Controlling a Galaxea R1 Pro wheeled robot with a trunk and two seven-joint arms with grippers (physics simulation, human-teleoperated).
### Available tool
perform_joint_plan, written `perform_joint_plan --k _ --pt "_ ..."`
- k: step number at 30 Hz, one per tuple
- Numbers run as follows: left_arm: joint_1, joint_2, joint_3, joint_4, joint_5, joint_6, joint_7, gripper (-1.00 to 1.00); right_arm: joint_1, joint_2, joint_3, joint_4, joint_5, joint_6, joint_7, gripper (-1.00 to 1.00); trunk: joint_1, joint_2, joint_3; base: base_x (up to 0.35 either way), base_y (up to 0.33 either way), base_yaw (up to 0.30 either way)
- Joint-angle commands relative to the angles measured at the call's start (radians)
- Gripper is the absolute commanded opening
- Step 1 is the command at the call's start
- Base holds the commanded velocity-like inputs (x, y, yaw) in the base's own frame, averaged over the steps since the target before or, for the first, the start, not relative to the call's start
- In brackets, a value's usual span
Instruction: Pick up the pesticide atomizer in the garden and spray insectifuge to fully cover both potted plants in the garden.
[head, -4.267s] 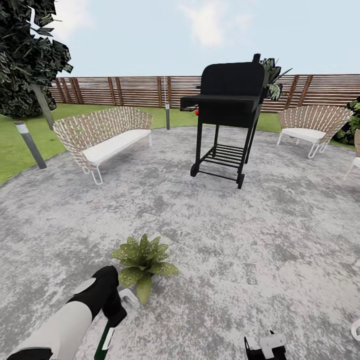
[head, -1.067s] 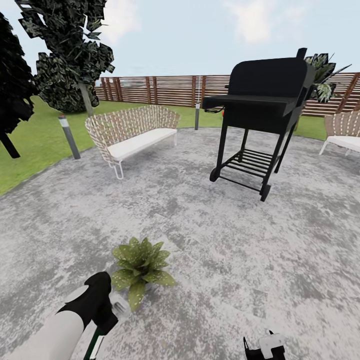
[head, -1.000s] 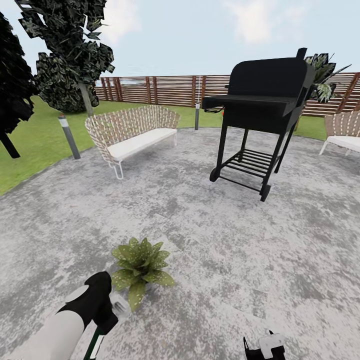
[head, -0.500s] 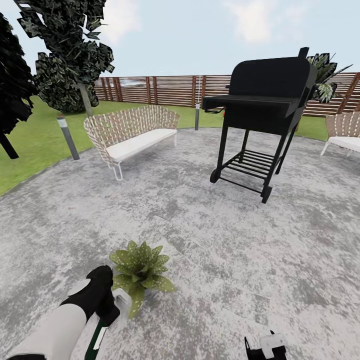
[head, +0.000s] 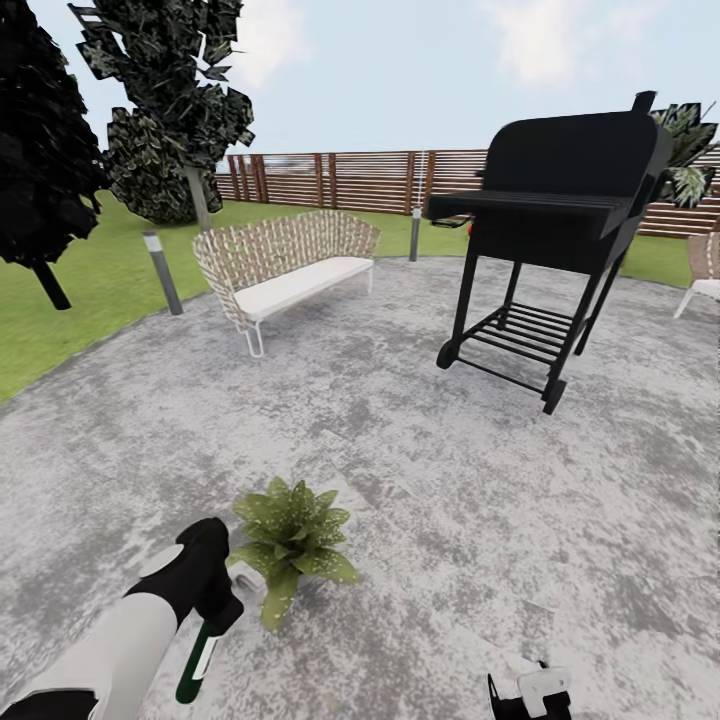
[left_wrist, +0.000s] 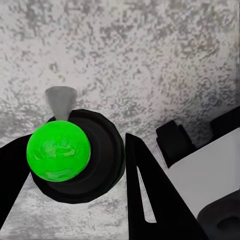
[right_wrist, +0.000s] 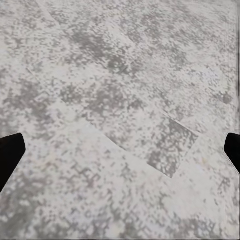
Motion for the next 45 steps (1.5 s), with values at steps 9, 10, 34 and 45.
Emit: perform_joint_plan --k 9,10,34,45 --pt "0.001 0.0 0.002 0.001 -0.009 0.004 -0.004 -1.0 -0.001 0.0 -0.003 0.002 0.011 -0.002 -0.006 1.0 0.0 0.0 -0.001 0.0 -0.263 0.188" --pt "0.001 0.0 0.002 0.001 -0.009 0.004 -0.004 -1.0 -0.001 0.0 -0.003 0.002 0.011 -0.002 -0.006 1.0 0.0 0.0 -0.001 0.0 -0.158 0.103" --pt "0.002 0.011 0.007 -0.003 0.008 -0.004 -0.016 -1.0 -0.001 0.0 -0.003 0.002 0.012 -0.002 -0.005 1.0 0.0 0.0 -0.001 0.0 -0.008 0.005" --pt "0.016 0.069 0.008 0.013 0.008 -0.01 -0.004 -1.0 -0.001 0.0 -0.002 0.002 0.012 -0.002 -0.005 1.0 0.0 0.0 -0.001 0.0 0.0 0.0"
